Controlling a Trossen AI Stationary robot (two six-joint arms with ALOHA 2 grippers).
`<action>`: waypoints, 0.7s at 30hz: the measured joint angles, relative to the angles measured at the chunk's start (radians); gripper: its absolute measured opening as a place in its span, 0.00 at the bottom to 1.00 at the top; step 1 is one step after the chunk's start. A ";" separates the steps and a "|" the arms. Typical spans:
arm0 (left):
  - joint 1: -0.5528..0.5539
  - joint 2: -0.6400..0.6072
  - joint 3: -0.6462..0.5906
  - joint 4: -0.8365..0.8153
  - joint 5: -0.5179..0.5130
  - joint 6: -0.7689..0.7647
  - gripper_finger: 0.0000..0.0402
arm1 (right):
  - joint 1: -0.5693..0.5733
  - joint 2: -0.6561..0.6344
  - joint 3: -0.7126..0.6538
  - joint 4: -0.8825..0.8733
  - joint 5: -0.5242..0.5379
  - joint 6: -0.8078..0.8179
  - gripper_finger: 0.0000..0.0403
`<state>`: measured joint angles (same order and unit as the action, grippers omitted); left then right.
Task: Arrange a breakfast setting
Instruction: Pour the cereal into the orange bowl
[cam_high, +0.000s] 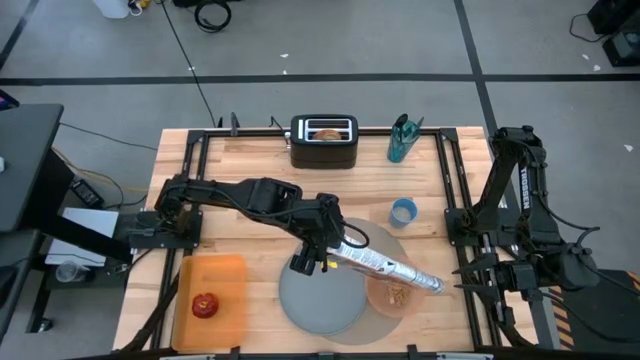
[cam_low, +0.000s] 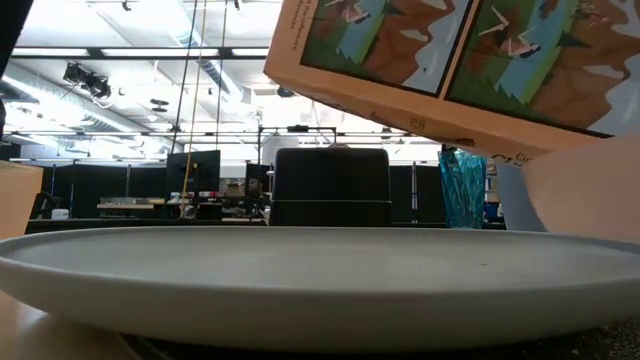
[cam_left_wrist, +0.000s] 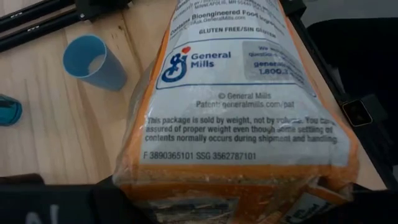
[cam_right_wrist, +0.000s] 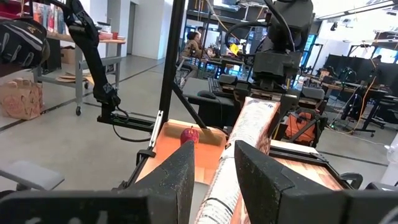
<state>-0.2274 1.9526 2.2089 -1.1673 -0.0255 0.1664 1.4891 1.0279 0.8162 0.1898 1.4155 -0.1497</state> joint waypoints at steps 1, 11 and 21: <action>0.000 -0.001 0.000 -0.001 0.000 -0.002 0.54 | 0.000 0.000 0.000 0.000 0.000 0.000 0.30; -0.007 -0.004 0.080 -0.031 0.001 -0.011 0.54 | 0.002 0.000 0.000 0.000 0.004 -0.002 0.30; -0.023 -0.004 0.080 -0.061 -0.026 -0.023 0.53 | 0.011 0.000 0.000 0.000 0.005 -0.007 0.30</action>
<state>-0.2508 1.9484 2.2890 -1.2281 -0.0516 0.1430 1.5005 1.0275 0.8162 0.1894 1.4204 -0.1570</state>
